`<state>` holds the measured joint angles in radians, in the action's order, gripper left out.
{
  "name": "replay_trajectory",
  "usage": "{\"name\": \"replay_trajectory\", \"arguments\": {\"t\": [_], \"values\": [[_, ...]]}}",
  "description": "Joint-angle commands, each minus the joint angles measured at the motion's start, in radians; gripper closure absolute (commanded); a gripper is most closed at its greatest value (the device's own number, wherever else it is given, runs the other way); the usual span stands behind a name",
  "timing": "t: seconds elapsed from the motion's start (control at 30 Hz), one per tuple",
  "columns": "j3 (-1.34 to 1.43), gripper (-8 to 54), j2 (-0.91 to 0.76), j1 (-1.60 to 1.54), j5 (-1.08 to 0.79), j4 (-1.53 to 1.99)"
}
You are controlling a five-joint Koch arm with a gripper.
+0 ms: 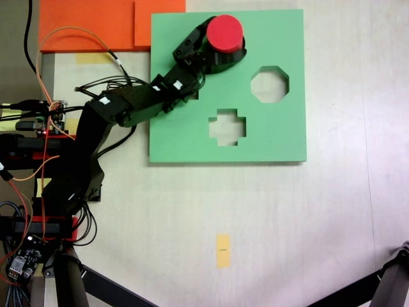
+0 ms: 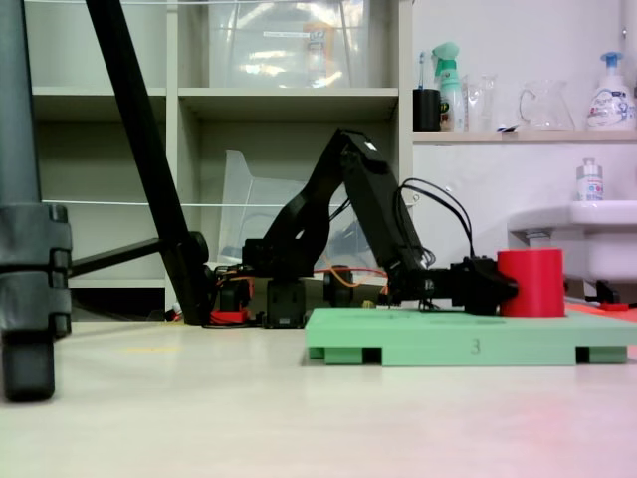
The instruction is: Put the cylinder block into the corresponding hole
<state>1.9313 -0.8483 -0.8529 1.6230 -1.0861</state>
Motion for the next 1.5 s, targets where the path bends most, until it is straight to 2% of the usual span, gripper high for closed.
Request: {"name": "replay_trajectory", "arguments": {"t": [0.0, 0.13, 0.37, 0.6, 0.7, 0.8, 0.87, 0.97, 1.03, 1.17, 1.37, 1.47], "values": [[0.025, 2.8, -0.032, -0.015, -0.006, -0.104], [0.048, -2.3, -0.063, -0.017, -0.034, -0.107], [0.061, -2.2, -0.14, -0.025, -0.058, -0.089], [0.067, -2.2, -0.431, -0.009, -0.152, 0.258], [0.066, -2.2, -0.638, 0.028, -0.347, 0.666], [0.074, -2.1, -0.762, 0.104, -0.531, 0.853], [0.104, 0.2, -0.811, 0.16, -0.611, 0.89], [0.227, 8.7, -0.951, 0.278, -0.864, 0.902], [0.328, 9.8, -1.054, 0.397, -1.146, 0.904], [0.518, 10.5, -1.266, 0.634, -1.473, 0.977], [0.769, 11.2, -1.413, 0.888, -1.632, 1.002], [0.897, 10.9, -1.457, 0.957, -1.64, 1.008]]}}
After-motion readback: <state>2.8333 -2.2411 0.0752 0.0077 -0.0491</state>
